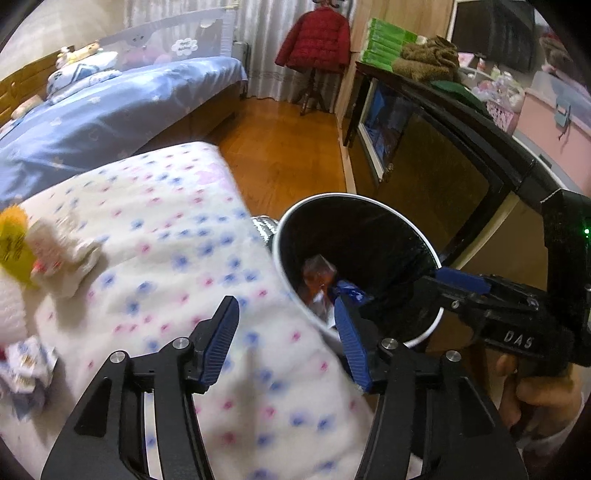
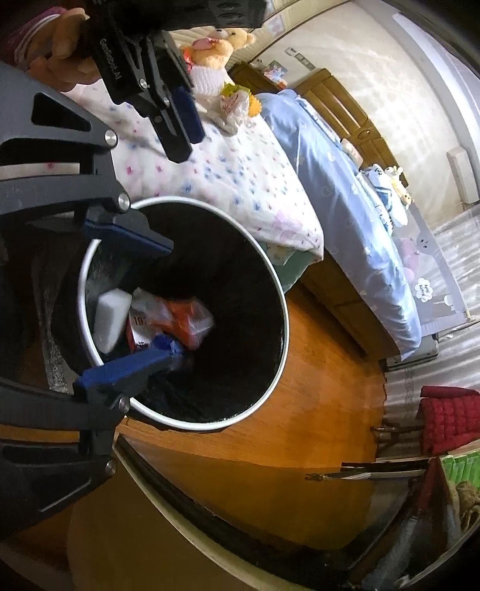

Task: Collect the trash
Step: 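Move both open tools back toward the remaining trash on the bed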

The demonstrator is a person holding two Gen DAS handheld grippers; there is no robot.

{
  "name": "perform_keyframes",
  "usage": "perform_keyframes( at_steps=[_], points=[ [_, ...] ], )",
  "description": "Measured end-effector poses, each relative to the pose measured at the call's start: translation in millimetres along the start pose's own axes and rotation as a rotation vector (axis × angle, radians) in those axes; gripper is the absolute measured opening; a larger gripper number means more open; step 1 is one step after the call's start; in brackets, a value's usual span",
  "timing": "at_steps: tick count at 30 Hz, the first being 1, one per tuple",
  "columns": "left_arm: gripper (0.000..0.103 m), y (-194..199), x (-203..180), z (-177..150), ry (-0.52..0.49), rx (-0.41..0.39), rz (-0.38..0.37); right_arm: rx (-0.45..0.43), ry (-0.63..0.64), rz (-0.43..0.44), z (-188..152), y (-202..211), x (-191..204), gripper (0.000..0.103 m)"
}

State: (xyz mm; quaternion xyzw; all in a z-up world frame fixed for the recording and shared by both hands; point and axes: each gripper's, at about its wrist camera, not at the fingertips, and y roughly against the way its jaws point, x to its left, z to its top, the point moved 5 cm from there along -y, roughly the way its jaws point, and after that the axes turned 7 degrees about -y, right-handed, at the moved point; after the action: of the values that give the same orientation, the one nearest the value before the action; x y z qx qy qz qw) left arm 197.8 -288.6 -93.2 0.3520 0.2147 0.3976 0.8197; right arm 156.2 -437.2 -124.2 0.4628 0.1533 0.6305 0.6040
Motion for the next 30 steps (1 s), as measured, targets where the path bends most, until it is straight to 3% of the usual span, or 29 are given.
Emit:
perform_keyframes(
  at_steps=[4,13,24,30],
  points=[
    [0.061,19,15,-20,0.025,-0.011,0.039,-0.035,-0.015,0.034,-6,8,10,0.075],
    [0.062,64,55,-61,0.092,-0.055,0.104,-0.026,0.019,0.123,-24,8,64,0.078],
    [0.064,109,130,-114,0.244,-0.080,0.207,0.020,0.092,0.216,-50,-5,134,0.080],
    [0.064,126,171,-137,0.327,-0.088,0.262,0.056,0.126,0.255,-63,-18,169,0.087]
  ],
)
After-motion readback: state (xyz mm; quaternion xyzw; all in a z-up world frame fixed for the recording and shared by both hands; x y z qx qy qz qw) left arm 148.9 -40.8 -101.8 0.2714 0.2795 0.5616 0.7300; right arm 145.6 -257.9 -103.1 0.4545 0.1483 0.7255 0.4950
